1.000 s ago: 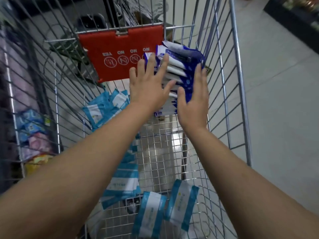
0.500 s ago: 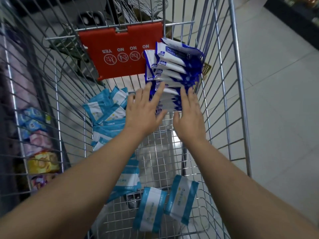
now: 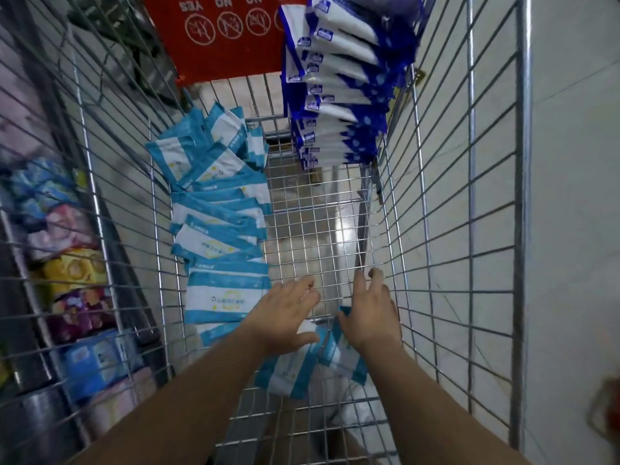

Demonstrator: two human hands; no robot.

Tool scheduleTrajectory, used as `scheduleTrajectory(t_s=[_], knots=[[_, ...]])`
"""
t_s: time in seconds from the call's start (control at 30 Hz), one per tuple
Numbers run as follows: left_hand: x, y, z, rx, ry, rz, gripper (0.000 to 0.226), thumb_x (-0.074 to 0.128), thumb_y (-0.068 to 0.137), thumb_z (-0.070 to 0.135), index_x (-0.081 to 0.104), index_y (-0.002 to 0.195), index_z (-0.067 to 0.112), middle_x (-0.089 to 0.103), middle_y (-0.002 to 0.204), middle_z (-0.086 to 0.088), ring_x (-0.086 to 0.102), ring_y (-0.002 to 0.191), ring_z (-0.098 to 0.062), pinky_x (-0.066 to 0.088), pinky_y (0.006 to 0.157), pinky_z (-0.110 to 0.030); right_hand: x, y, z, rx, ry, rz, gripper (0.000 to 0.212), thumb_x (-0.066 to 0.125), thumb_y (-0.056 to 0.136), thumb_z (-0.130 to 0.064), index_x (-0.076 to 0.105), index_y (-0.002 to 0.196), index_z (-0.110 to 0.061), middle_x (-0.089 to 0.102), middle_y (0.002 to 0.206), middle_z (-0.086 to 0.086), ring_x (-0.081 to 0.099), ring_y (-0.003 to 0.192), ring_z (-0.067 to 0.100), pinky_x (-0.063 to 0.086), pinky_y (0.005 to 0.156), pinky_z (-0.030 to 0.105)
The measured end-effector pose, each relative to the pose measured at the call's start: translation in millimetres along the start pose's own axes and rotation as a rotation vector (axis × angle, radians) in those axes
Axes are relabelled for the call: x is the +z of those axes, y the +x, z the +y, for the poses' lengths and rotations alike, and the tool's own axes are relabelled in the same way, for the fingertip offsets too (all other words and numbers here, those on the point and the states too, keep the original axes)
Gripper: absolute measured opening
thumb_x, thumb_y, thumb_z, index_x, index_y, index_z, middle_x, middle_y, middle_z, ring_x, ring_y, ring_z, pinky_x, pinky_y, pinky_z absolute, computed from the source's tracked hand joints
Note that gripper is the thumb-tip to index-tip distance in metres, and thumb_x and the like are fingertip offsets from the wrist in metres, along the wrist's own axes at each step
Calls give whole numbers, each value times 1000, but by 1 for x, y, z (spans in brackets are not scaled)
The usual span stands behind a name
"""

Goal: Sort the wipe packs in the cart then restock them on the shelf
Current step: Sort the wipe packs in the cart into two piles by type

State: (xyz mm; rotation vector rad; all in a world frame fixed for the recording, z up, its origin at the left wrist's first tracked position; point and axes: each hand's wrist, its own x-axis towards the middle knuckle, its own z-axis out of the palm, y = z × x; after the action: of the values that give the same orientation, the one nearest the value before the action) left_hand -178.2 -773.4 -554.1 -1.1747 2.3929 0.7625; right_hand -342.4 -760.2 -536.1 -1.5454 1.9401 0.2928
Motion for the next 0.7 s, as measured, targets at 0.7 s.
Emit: scheduleTrajectory(t_s=[0.7], knots=[[-20, -32, -10, -223, -317, -154, 10, 61, 88, 20, 53, 92, 21, 59, 107, -5, 52, 100, -20, 34, 74, -28, -27, 5, -17, 20, 12, -583, 31, 51, 90, -19, 64, 112, -1, 61, 119, 15, 57, 110, 27, 43, 72, 24]])
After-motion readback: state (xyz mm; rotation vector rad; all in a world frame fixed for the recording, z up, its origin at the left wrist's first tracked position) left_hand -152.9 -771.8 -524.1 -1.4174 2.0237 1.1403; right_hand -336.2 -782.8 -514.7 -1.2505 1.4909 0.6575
